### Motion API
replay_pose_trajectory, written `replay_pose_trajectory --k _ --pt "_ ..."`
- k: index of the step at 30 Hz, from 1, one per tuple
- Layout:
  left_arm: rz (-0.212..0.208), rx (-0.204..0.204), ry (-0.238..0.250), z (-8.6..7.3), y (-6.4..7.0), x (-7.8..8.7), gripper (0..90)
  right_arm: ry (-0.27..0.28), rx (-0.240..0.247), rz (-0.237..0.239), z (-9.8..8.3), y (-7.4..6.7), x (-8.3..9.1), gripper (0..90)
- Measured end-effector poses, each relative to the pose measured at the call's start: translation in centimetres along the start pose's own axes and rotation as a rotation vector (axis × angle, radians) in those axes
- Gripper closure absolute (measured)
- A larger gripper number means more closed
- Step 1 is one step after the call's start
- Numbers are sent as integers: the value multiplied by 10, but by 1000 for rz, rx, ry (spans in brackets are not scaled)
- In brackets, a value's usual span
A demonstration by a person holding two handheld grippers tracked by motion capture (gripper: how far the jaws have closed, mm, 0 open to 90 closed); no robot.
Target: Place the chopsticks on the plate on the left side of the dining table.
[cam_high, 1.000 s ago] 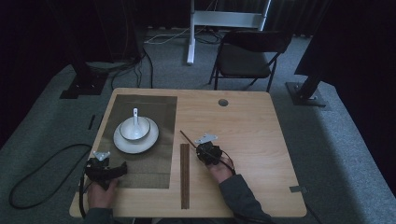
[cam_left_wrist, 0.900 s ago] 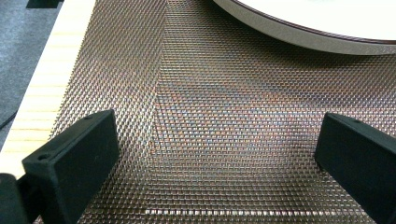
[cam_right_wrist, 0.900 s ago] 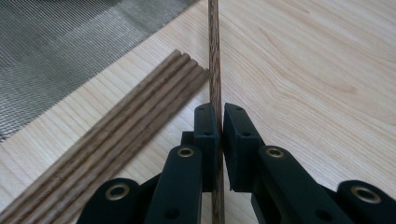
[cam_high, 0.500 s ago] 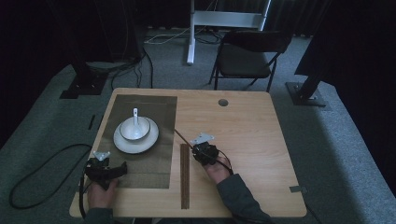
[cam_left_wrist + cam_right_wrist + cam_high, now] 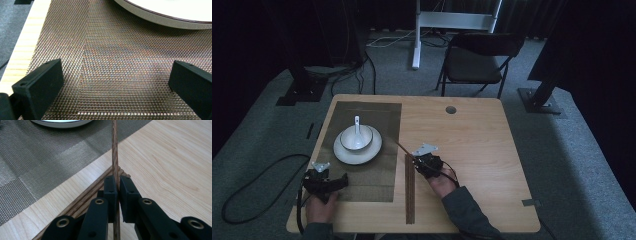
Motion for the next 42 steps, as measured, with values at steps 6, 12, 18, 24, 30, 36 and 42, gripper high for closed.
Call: replay_pose_trajectory --k 6,12,18,24,30,36,42 --pt "0 0 0 0 0 0 2 8 13 5 4 -3 1 844" --pt "0 0 0 0 0 0 2 12 23 12 6 -7 2 844" --pt "0 0 0 0 0 0 2 18 32 19 9 -11 2 845" --pt "0 0 0 0 0 0 2 17 46 24 10 -14 1 844" --pt "0 0 0 0 0 0 2 10 62 26 11 -19 0 844" --pt "0 0 0 0 0 0 2 3 90 29 11 -25 -2 844" --pt "0 0 0 0 0 0 2 2 106 41 13 -32 -5 844"
Point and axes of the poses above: each handheld gripper's, and its own axes: x roughly backward along the jaws, z roughly out of its top, y roughly to its right, the point moved 7 cm from there along -x, roughly forward along the jaws, and after that the axes turned 8 degrees about x, right-handed, at the moved point
